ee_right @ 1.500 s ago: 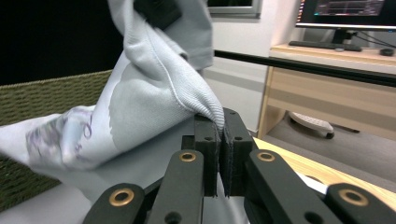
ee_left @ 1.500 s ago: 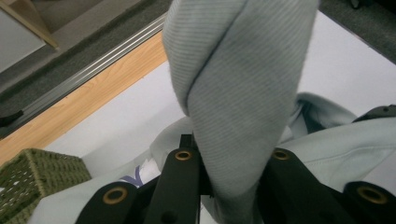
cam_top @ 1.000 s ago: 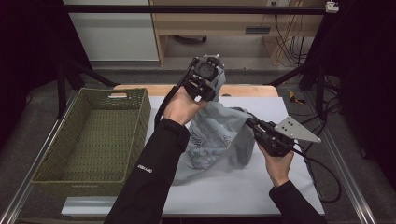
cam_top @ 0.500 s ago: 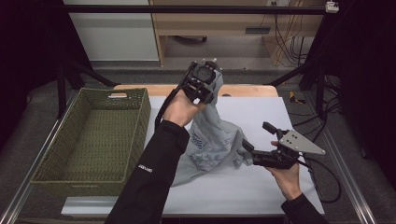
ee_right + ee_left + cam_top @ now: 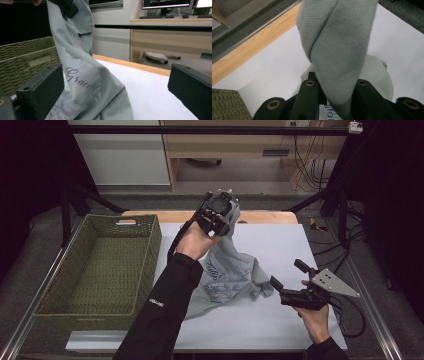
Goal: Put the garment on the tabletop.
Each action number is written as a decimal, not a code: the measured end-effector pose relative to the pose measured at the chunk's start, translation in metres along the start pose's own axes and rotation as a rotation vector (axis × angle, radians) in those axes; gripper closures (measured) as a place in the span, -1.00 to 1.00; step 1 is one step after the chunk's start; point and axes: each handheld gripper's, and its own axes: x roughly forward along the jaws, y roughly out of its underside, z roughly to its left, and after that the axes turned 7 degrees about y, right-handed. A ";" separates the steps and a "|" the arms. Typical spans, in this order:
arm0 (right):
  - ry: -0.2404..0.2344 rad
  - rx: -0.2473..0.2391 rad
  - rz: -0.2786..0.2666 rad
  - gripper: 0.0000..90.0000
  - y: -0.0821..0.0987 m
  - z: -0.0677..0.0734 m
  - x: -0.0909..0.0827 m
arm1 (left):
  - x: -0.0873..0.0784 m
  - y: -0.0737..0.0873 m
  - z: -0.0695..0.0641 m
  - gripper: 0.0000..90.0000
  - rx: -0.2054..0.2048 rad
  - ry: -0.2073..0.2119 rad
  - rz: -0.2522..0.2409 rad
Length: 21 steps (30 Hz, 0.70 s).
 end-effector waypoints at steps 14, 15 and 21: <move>0.000 0.032 0.022 -0.98 0.023 -0.014 -0.005 | 0.028 0.042 -0.007 0.77 0.017 0.031 -0.083; 0.002 0.035 0.031 -0.98 0.023 -0.013 -0.005 | 0.031 0.045 -0.008 0.77 0.022 0.030 -0.077; -0.011 0.023 0.025 -0.98 0.024 -0.012 -0.006 | 0.052 0.067 -0.010 0.76 0.011 0.037 -0.111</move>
